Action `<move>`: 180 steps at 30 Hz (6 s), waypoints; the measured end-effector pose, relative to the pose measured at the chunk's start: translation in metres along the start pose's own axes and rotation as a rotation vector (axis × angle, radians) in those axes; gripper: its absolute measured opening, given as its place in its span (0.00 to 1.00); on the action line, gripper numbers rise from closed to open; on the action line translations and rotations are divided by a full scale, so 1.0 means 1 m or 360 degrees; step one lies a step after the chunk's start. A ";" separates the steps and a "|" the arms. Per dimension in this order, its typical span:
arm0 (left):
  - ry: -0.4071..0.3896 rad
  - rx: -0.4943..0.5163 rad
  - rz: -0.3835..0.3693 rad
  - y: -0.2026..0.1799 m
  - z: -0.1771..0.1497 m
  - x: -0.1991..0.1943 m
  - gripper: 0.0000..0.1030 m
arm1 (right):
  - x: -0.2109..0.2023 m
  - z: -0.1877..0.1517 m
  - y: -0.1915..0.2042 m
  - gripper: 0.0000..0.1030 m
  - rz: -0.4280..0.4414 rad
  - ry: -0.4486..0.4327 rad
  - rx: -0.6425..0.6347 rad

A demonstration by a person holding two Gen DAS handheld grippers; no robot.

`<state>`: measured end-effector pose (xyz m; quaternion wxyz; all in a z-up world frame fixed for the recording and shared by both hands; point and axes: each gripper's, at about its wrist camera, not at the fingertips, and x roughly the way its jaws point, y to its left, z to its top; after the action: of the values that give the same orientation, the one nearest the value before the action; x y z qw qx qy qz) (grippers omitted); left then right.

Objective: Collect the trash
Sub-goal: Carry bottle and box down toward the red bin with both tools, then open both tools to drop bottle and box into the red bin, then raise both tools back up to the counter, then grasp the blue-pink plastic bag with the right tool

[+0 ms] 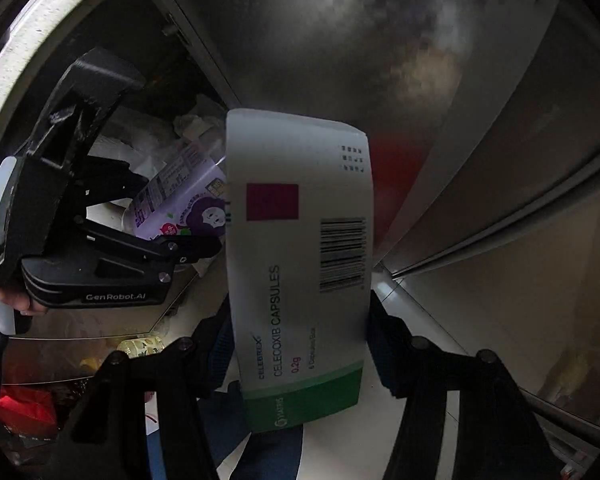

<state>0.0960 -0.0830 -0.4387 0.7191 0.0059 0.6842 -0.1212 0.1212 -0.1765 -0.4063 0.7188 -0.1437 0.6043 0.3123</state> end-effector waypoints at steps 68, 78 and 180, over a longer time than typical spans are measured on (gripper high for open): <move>0.0122 -0.0168 -0.0006 0.078 -0.066 0.074 1.00 | 0.155 0.006 -0.012 0.63 -0.0116 0.0343 -0.0100; 0.0100 -0.0095 0.0012 0.072 -0.070 0.069 1.00 | 0.143 0.001 -0.012 0.81 -0.0084 0.0364 -0.0005; -0.0322 0.0006 -0.0012 0.260 0.231 -0.357 1.00 | -0.145 0.393 0.047 0.72 -0.0181 0.0004 0.0065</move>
<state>0.3580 0.1886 -0.1127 0.7841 -0.0078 0.6078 -0.1251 0.3870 0.0495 -0.1698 0.7374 -0.1634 0.6023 0.2583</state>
